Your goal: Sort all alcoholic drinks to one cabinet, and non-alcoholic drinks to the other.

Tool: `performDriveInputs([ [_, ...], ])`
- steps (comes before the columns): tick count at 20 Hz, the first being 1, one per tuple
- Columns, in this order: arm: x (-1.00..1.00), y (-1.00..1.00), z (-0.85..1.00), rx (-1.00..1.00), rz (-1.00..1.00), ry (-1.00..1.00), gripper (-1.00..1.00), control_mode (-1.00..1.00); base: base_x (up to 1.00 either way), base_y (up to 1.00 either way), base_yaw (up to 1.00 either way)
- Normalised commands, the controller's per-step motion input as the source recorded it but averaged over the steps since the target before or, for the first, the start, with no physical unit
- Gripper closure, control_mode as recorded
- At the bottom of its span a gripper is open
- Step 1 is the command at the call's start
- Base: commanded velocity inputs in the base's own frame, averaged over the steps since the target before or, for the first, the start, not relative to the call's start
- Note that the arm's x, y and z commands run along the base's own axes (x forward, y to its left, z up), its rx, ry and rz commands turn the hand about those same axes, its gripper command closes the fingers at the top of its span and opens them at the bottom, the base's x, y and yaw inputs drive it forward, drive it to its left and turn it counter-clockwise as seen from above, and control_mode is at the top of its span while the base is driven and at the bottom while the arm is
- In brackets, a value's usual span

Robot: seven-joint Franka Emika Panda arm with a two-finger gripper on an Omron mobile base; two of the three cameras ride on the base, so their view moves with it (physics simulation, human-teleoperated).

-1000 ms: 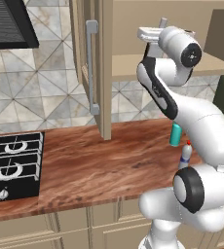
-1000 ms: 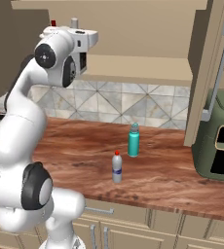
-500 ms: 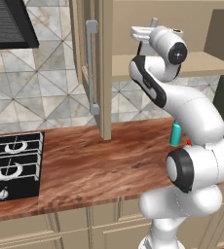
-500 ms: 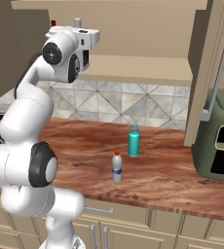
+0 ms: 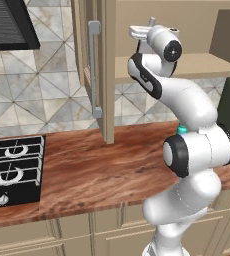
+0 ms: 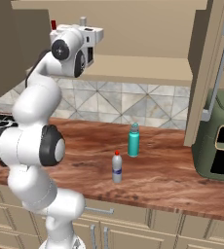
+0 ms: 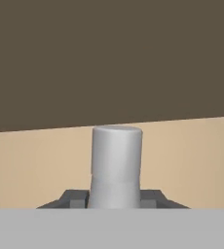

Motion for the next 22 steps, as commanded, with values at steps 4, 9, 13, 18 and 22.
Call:
performDriveInputs([
  [4, 0.50, 0.00, 0.00, -0.02, 0.00, 0.01, 1.00, -1.00, 0.00, 0.00, 0.00],
  [9, 0.45, 0.00, -0.01, -0.03, 0.00, 0.04, 1.00, -1.00, 0.00, 0.00, 0.00],
  [13, 0.41, 0.00, -0.09, -0.03, 0.00, 0.06, 1.00, -1.00, 0.00, 0.00, 0.00],
  [18, 0.33, 0.00, -0.20, -0.01, 0.00, 0.07, 1.00, -1.00, 0.00, 0.00, 0.00],
  [22, 0.24, 0.00, -0.28, 0.00, 0.00, 0.05, 1.00, -1.00, 0.00, 0.00, 0.00],
])
